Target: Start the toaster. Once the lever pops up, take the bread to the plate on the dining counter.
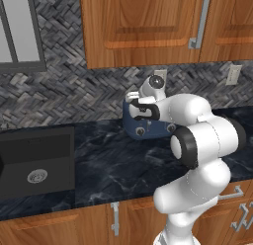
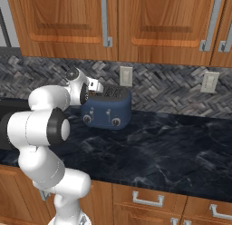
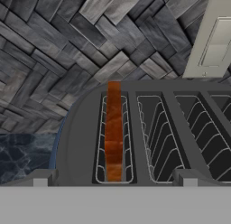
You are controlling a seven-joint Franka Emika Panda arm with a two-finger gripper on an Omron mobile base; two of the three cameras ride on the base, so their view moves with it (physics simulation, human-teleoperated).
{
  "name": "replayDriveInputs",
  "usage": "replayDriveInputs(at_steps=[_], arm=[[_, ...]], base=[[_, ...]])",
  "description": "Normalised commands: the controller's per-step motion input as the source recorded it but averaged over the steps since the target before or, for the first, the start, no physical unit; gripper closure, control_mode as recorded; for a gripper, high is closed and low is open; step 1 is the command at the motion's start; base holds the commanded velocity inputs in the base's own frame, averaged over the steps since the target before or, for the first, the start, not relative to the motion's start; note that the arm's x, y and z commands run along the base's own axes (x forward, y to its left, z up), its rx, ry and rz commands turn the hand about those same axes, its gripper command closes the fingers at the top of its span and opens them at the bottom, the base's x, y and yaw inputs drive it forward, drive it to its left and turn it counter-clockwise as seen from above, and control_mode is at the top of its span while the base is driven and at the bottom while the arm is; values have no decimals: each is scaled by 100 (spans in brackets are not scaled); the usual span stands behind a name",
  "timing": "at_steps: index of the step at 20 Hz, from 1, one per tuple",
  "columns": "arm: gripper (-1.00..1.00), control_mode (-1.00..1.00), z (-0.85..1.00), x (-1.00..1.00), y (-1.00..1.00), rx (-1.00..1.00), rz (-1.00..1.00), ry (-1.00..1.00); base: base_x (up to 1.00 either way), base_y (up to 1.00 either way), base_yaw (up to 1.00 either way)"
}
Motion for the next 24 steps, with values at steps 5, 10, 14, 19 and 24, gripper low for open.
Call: replayDriveInputs(at_steps=[5,10,14,19,24], arm=[[-100,-100,0,0,0,0,0,0],[-100,-100,0,0,0,0,0,0],[-100,-100,0,0,0,0,0,0],[-100,-100,0,0,0,0,0,0],[-100,-100,0,0,0,0,0,0]], base=[[0,0,0],[0,0,0],[0,0,0],[0,0,0],[0,0,0]])
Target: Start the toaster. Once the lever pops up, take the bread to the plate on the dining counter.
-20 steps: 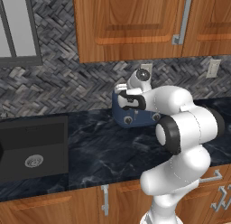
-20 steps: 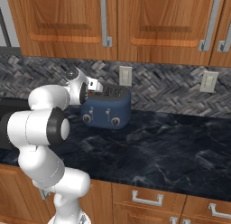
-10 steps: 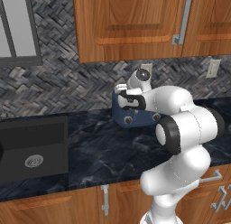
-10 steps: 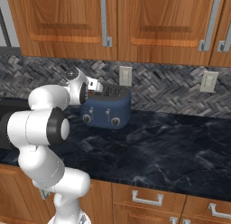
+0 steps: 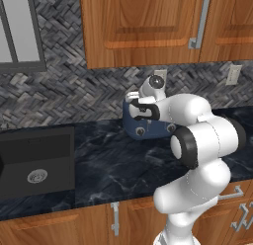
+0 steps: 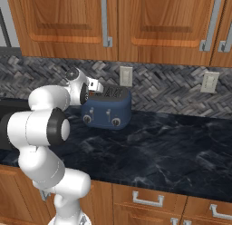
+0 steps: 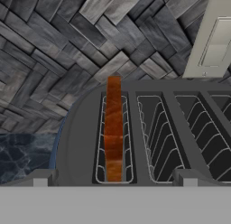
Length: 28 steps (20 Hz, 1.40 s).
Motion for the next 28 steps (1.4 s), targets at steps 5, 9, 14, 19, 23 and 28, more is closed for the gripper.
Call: replayDriveInputs(at_steps=[5,9,14,19,23,28], arm=[[-100,-100,0,0,0,0,0,0],[-100,-100,0,0,0,0,0,0],[-100,-100,0,0,0,0,0,0],[-100,-100,0,0,0,0,0,0],[-100,-100,0,0,0,0,0,0],[-100,-100,0,0,0,0,0,0]], base=[[0,0,0],[0,0,0],[0,0,0],[0,0,0],[0,0,0],[0,0,0]])
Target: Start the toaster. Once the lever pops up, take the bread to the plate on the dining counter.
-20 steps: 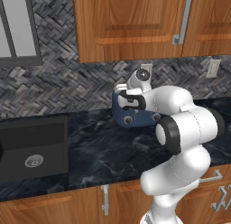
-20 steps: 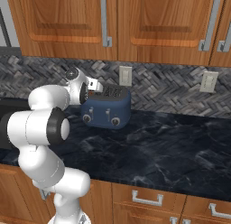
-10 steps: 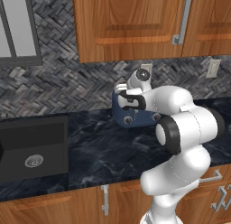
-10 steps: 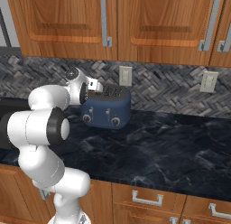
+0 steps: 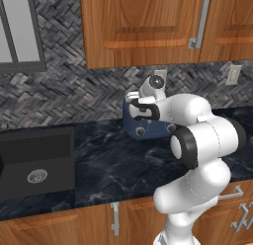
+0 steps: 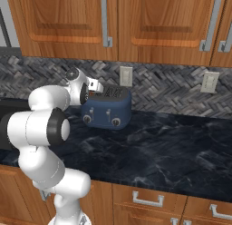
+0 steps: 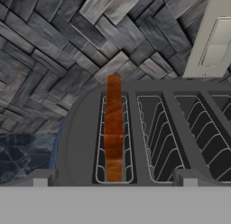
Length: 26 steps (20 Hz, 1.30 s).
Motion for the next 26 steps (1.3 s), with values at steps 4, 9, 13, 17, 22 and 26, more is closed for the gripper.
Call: replayDriveInputs(at_steps=[4,9,13,17,22,26], arm=[[-100,-100,0,4,0,0,0,0],[-100,-100,0,10,0,0,0,0],[-100,-100,0,13,0,0,0,0],[-100,-100,-2,17,0,0,0,0],[-100,-100,-2,9,0,0,0,0],[-100,-100,-1,6,0,0,0,0]], base=[[0,0,0],[0,0,0],[0,0,0],[0,0,0],[0,0,0],[0,0,0]])
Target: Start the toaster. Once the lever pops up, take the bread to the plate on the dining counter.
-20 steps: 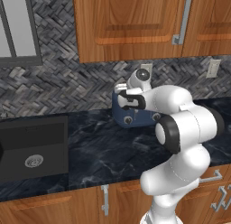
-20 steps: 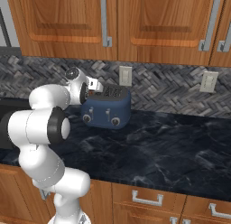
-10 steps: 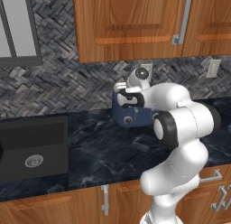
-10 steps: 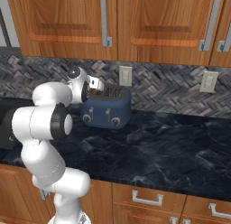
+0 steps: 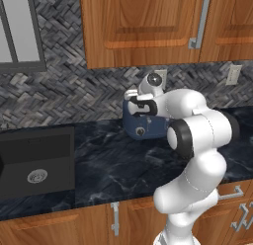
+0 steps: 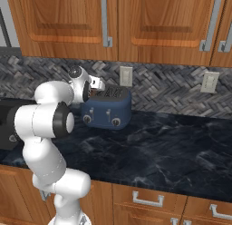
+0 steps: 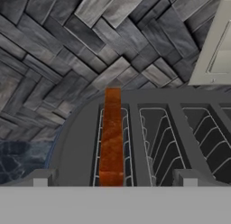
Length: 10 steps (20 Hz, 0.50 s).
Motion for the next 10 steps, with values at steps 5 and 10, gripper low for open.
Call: replayDriveInputs(at_steps=[5,10], arm=[[-100,-100,-2,7,0,0,0,0],[-100,-100,-4,2,0,0,0,0]], base=[[0,0,0],[0,0,0]])
